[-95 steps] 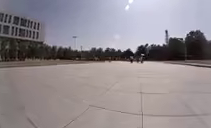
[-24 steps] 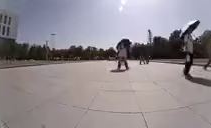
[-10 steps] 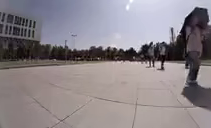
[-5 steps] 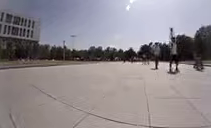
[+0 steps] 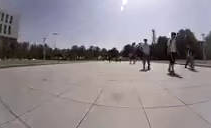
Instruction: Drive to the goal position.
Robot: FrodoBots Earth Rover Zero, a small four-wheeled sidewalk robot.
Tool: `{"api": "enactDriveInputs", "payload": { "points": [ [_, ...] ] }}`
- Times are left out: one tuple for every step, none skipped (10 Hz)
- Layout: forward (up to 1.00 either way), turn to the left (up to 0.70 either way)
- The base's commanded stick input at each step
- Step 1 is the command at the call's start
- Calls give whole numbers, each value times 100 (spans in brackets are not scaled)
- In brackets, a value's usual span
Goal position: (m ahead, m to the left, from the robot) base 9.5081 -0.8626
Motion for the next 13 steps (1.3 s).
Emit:
{"api": "enactDriveInputs", "payload": {
  "points": [
    [100,0],
    [100,0],
    [100,0],
    [100,0],
    [100,0],
    [100,0],
    [100,0],
    [100,0],
    [100,0],
    [100,0],
    [100,0],
    [100,0],
    [100,0]
  ]
}}
